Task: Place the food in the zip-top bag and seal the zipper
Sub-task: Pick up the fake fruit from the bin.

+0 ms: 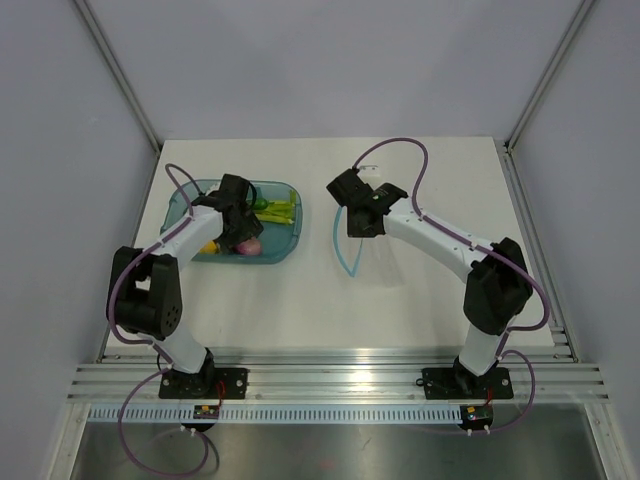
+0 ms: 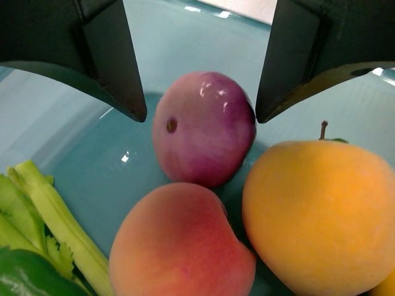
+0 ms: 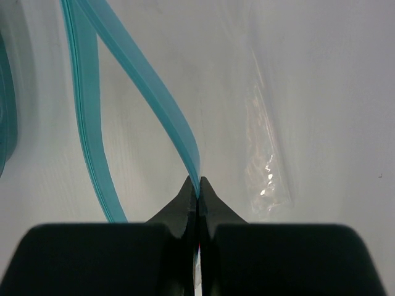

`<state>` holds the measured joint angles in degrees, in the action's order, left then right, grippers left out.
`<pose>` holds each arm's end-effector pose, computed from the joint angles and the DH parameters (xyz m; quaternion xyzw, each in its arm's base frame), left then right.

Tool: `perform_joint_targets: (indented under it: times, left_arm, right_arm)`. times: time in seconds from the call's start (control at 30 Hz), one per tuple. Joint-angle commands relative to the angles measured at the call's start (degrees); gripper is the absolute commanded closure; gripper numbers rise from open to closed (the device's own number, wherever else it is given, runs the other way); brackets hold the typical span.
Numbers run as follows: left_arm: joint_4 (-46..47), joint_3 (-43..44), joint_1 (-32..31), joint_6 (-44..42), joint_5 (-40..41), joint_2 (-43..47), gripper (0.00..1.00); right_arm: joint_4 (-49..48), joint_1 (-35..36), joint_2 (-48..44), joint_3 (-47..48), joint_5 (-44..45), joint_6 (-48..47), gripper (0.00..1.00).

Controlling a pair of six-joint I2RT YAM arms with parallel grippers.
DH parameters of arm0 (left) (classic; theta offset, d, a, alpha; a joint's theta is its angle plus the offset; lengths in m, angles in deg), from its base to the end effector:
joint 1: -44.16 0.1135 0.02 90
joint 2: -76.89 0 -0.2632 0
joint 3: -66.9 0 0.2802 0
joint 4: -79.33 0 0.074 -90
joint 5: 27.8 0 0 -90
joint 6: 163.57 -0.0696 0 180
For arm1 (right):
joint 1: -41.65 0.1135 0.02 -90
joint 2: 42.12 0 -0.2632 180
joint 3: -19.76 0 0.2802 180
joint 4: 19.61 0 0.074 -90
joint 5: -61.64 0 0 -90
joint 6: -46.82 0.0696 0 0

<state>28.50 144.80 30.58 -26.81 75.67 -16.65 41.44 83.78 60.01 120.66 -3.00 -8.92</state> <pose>0.3563 -0.0694 0.1708 -0.3005 0.9249 -0.0025 0.2328 0.3308 0.2590 0.2436 -0.0125 0.9486 -0.0230 0.3155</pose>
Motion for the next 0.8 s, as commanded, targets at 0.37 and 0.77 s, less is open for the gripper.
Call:
perform_joint_targets:
  times: [0.37, 0.77]
  left_arm:
    - [4.79, -3.66, 0.31, 0.88, -1.08, -0.33, 0.19]
    - [6.29, -5.77, 0.31, -0.27, -5.04, 1.34, 0.47]
  right_arm:
    - [-0.44, 1.20, -2.81, -0.03, -0.32, 0.02, 1.00]
    - [0.18, 1.82, -2.46, 0.59, -0.58, 0.72, 1.00]
